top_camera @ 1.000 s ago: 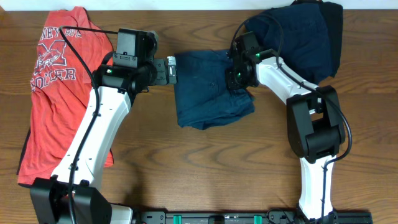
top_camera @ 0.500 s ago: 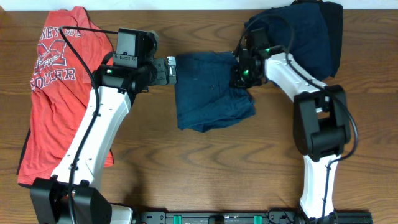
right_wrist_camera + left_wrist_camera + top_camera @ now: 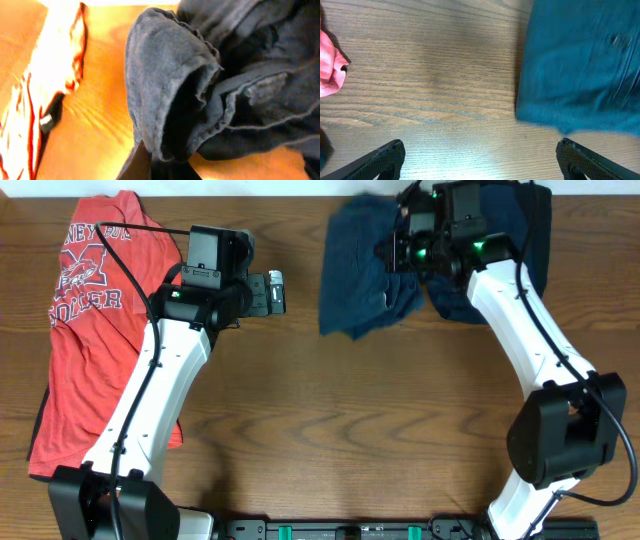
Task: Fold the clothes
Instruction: 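Lift the folded shorts with the right gripper and carry them to the top-right pile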
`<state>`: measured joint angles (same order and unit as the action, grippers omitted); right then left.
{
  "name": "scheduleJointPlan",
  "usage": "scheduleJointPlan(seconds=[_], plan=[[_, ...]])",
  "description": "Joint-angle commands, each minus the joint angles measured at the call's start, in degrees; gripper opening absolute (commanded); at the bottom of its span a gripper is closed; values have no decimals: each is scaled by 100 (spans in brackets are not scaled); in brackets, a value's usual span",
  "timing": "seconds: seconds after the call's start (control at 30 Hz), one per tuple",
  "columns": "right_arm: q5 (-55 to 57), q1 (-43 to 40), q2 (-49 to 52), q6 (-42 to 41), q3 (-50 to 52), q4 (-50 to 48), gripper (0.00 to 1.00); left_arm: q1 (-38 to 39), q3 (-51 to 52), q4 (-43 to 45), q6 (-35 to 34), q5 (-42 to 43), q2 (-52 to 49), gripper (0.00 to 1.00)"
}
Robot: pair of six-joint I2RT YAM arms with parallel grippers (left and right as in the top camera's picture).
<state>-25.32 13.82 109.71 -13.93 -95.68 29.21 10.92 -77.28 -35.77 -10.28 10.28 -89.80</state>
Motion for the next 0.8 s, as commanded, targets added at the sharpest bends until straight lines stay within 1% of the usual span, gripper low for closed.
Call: scheduleJointPlan(seconds=[0.0,0.13,0.27,0.53,0.63,0.77], plan=[[-109,-92,-98,-638,-118,-433,1,-24,-57,0,76,-55,-2,98],[-201,-245,-127,-1309,-120,-1325,1,-24,-57,0,76,-55,-2,98],[-457,-498,-155,-1746,-142,-2079,1,-24,-57,-2,76,-57,-2,98],[-391,-1224,-184,-2468,-212,-2319,1,-24,-57,0,76,-96,-2,98],[26,-1449,-184,-2549,-212,-2376,1,-24,-57,0,76,-96,-2,98],[1342,-1582,-184,-2881,-210,-2428,1,-24,-57,2,76,-96,-4,98]])
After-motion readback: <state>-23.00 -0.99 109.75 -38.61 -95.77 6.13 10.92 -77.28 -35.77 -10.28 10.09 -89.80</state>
